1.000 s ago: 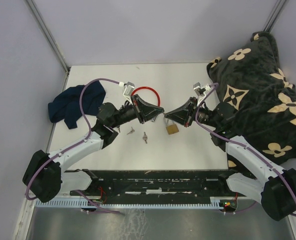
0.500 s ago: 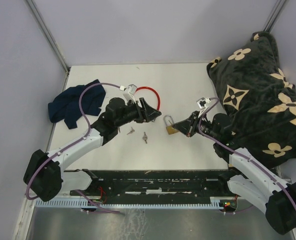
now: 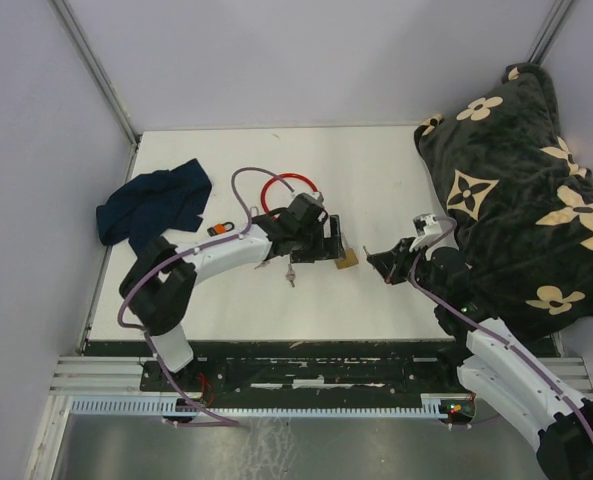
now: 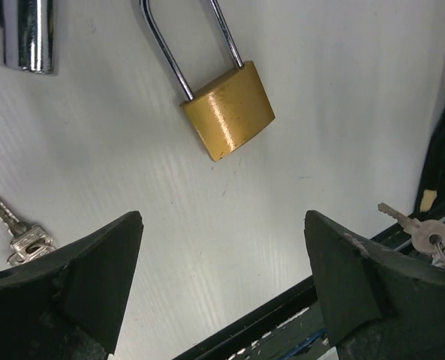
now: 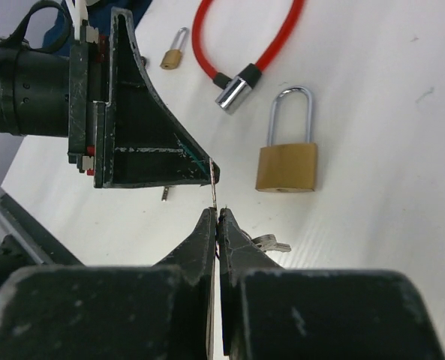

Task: Unlock with the key

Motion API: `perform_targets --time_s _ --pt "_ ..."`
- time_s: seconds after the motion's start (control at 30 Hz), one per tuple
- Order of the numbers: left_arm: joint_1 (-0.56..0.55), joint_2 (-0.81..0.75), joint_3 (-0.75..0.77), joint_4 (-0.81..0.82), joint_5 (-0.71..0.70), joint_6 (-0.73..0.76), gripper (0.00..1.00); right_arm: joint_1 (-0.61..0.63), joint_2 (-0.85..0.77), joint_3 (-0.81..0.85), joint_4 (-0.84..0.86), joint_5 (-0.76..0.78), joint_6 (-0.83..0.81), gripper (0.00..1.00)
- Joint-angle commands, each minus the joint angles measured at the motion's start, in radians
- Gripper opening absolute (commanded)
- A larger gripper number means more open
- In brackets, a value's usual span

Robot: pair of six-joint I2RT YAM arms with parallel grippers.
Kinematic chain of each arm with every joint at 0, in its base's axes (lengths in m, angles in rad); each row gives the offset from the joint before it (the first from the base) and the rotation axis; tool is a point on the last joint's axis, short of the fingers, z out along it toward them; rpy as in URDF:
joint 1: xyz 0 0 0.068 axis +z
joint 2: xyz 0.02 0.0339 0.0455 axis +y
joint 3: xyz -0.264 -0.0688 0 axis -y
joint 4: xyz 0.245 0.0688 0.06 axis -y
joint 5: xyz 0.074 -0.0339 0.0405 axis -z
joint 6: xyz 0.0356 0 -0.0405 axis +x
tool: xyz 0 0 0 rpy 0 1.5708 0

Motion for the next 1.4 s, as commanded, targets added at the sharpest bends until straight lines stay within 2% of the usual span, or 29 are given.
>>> perform_targets --time_s 0.0,0.17,0.43,0.6,0.7,1.03,1.23,1.37 --pt "-0.040 0.105 0.156 -0.151 -0.111 -0.034 0.95 -0.003 -0.073 -0.037 -0.006 0.120 -0.039 0.02" --pt "-0.059 0.206 0.255 -0.206 -0.184 -0.094 0.96 -0.003 -0.147 -0.068 -0.043 0.181 -0.062 0.02" --pt "-0.097 0.446 0.607 -0.478 -0.318 -0.093 0.95 -0.002 -0.215 -0.101 -0.098 0.220 -0.079 0.02" --pt "-0.100 0.525 0.709 -0.528 -0.356 -0.083 0.95 -0.003 -0.252 -0.103 -0.124 0.231 -0.082 0.02" --pt "-0.107 0.556 0.746 -0.539 -0.372 -0.059 0.91 -0.003 -0.263 -0.103 -0.136 0.238 -0.086 0.02" --pt "-0.139 0.576 0.728 -0.563 -0.413 0.015 0.78 -0.003 -0.236 -0.092 -0.132 0.220 -0.086 0.02" --pt "-0.138 0.459 0.534 -0.508 -0.410 0.047 0.66 -0.002 -0.201 -0.071 -0.138 0.169 -0.096 0.02" --pt "-0.138 0.380 0.434 -0.483 -0.379 0.054 0.64 -0.003 -0.177 -0.068 -0.125 0.140 -0.095 0.02"
